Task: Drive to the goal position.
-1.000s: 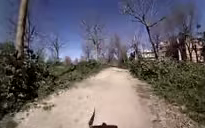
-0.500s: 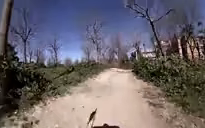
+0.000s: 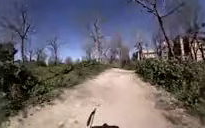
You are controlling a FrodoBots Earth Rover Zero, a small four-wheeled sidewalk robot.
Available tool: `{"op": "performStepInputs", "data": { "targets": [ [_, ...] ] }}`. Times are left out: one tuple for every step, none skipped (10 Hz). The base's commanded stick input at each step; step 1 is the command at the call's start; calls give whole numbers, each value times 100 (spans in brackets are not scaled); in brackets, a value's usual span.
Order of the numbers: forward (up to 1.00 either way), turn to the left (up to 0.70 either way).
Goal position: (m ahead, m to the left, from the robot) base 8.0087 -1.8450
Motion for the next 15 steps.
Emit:
{"op": "performStepInputs", "data": {
  "targets": [
    [96,-36],
    [96,-36],
    [96,-36],
    [97,-37],
    [97,-37],
    [97,-37],
    [97,-37],
    [97,-37],
    [97,-37],
    [97,-37],
    [97,-34],
    [97,-32],
    [97,-29],
    [97,-14],
    [97,0]
  ]
}}
